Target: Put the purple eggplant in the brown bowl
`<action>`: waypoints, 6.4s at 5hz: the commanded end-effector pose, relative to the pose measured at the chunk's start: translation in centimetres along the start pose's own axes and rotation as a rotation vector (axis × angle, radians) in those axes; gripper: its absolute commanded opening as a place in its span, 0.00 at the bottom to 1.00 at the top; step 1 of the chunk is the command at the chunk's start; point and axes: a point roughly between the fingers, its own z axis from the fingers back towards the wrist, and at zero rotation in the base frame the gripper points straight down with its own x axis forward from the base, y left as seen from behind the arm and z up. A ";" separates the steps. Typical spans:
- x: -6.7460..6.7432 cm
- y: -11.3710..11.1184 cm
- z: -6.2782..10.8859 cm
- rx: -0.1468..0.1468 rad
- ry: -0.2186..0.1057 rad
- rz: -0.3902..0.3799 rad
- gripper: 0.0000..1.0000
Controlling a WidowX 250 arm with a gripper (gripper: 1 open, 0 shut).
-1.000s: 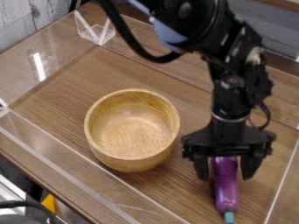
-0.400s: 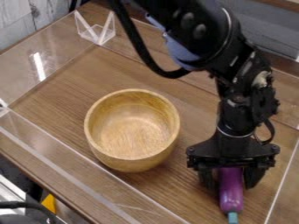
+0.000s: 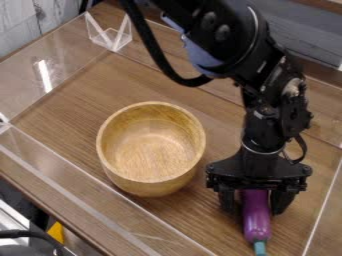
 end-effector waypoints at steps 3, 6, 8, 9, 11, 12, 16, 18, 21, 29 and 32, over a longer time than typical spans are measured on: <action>1.3 -0.7 1.7 -0.053 -0.055 0.041 1.00; 1.5 -0.9 1.9 -0.050 -0.045 -0.033 0.00; 2.0 -0.2 5.1 -0.076 -0.026 -0.103 0.00; 2.8 2.4 8.2 -0.115 -0.025 -0.114 0.00; 4.0 6.9 9.9 -0.120 -0.062 -0.125 0.00; 4.8 8.2 10.0 -0.115 -0.094 -0.116 0.00; 3.9 7.9 8.2 -0.034 -0.185 -0.165 0.00; 3.2 8.0 5.1 0.014 -0.224 -0.169 0.00; 3.9 7.8 1.5 0.055 -0.229 -0.159 0.00; 5.9 10.8 0.5 0.135 -0.263 -0.027 1.00; 6.2 12.4 0.7 0.133 -0.270 -0.143 1.00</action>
